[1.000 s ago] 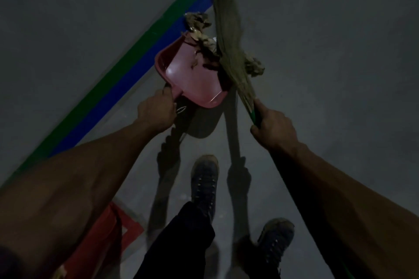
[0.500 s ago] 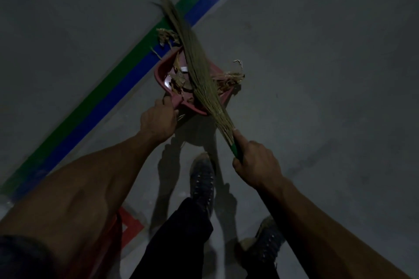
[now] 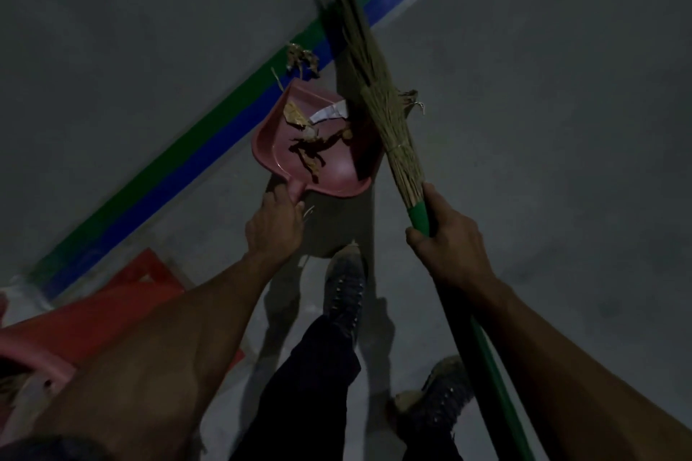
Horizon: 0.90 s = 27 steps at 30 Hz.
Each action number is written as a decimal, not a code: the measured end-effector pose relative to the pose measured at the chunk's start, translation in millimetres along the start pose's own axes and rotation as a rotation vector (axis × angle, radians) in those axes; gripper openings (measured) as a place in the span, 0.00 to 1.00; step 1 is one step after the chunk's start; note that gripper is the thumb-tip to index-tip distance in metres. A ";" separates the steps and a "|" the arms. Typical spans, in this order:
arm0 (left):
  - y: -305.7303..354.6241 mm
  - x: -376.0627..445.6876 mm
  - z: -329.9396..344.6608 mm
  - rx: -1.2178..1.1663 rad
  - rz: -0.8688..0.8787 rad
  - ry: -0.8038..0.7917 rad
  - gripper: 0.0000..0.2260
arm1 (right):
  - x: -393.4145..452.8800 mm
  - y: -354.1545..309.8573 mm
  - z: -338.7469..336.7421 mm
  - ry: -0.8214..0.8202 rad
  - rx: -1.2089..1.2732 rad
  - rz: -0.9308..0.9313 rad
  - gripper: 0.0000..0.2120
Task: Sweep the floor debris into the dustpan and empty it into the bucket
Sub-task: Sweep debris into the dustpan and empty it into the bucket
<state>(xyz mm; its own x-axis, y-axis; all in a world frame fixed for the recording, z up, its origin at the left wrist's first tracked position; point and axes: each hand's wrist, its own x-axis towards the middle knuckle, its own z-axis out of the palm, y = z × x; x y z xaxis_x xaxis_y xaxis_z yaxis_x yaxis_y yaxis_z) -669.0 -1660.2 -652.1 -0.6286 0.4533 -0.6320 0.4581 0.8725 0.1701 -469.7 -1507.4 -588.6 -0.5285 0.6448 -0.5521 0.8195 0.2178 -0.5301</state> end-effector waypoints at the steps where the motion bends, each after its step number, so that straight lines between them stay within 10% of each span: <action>1: -4.1 -1.9 2.1 -0.005 -0.019 0.001 0.15 | 7.1 -3.4 0.7 -0.008 -0.004 -0.006 0.36; 17: -52.4 23.5 -4.9 -0.011 -0.261 -0.037 0.14 | 112.0 -69.7 32.5 -0.197 -0.318 -0.104 0.24; 27: -49.3 33.9 -12.6 0.041 -0.181 -0.079 0.14 | 10.3 -27.0 46.6 -0.286 -0.117 -0.080 0.38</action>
<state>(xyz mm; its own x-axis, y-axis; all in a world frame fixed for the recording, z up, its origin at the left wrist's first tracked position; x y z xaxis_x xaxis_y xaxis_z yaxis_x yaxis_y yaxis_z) -720.8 -1685.5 -672.4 -0.6526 0.2723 -0.7070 0.3681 0.9296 0.0183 -507.6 -1540.8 -610.0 -0.6195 0.3936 -0.6792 0.7840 0.3528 -0.5107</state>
